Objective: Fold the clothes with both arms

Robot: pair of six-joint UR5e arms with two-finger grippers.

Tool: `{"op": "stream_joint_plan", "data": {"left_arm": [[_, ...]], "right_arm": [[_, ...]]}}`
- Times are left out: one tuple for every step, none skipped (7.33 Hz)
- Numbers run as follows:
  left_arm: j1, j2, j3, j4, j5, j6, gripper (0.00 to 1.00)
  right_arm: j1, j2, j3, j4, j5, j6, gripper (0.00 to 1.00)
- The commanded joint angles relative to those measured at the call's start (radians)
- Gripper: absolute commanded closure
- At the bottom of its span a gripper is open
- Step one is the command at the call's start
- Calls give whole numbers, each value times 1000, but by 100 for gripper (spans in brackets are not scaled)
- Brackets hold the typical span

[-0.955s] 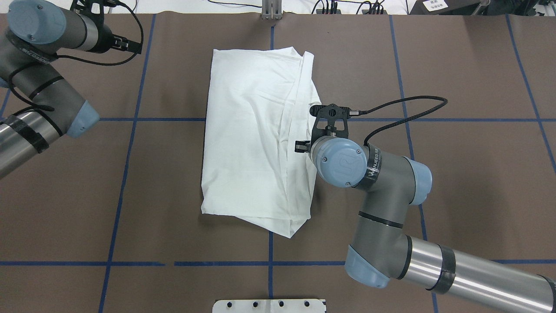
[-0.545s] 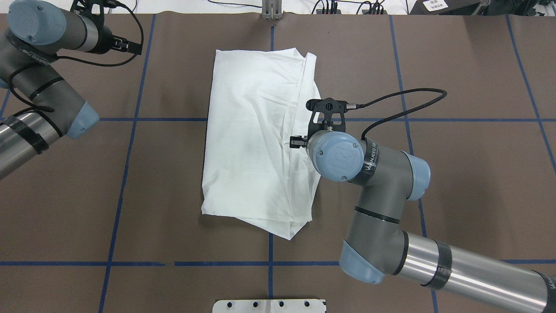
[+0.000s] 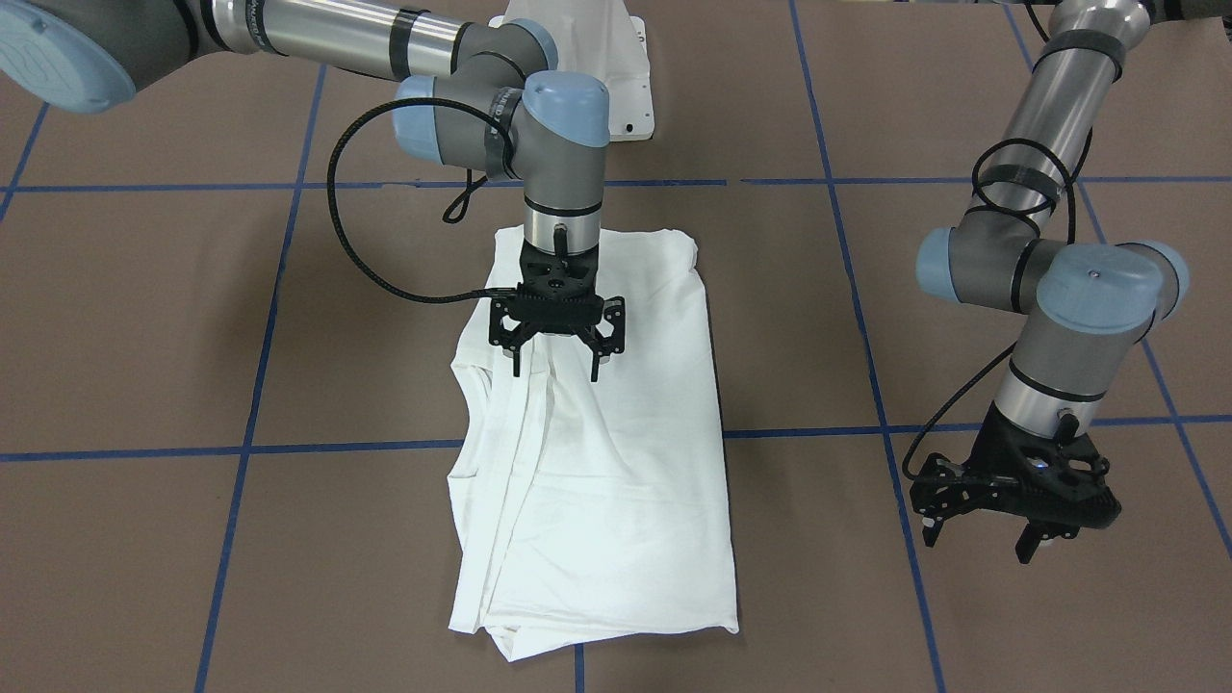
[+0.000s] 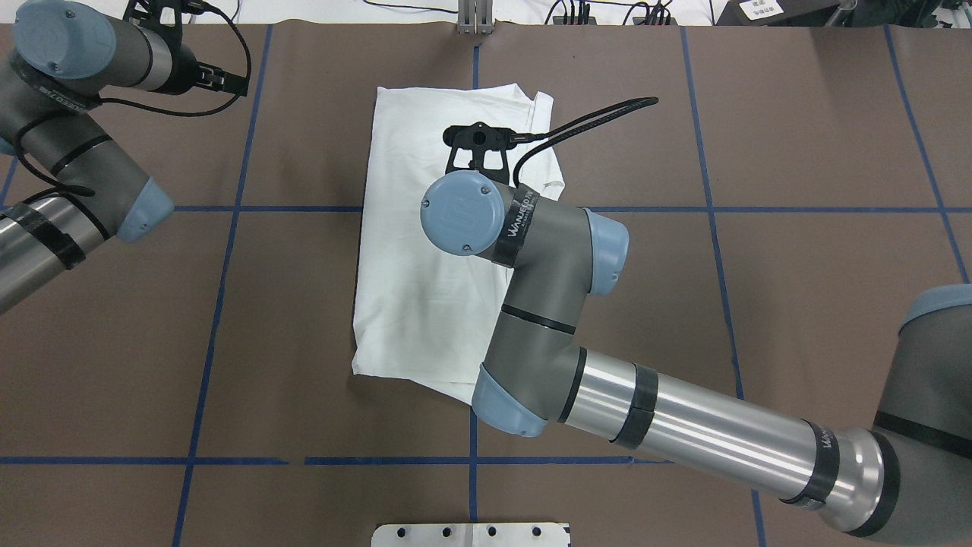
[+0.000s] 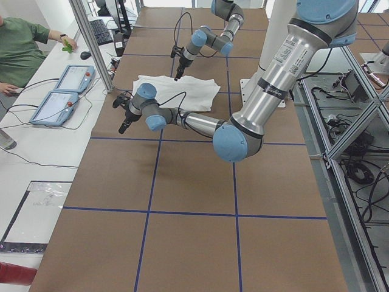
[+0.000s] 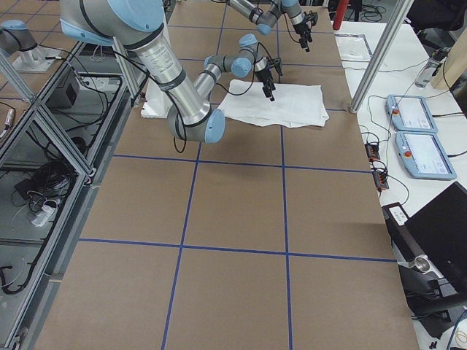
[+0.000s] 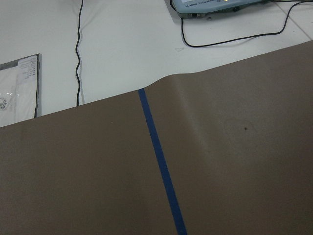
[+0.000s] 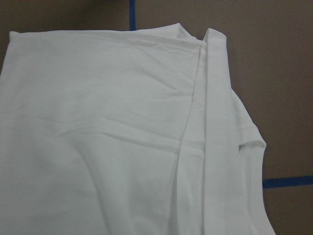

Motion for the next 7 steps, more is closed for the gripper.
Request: {"op": "stream_joint_plan", "data": {"left_arm": [[0,0,-1,0,0,0,0],[0,0,-1,0,0,0,0],[0,0,-1,0,0,-1,0],[0,0,-1,0,1,0,0],[0,0,-1,0,0,0,0],[0,0,-1,0,0,-1,0],[0,0,-1,0,0,-1,0]], "right_arm": [[-5,-20,-28,1,-3,-72,34],[-11,-25,-28,-2,-3,-72,39],[-17,-23,-27,-2,-3,-72,50],[-24,-22,-27,-1,-3,-72,53],[-30,-23,-28,-2,-4,-74,58],[-36,-29,-28,-4,-4,-74,69],[-41,-35,-28,-4,-4,-75,71]]}}
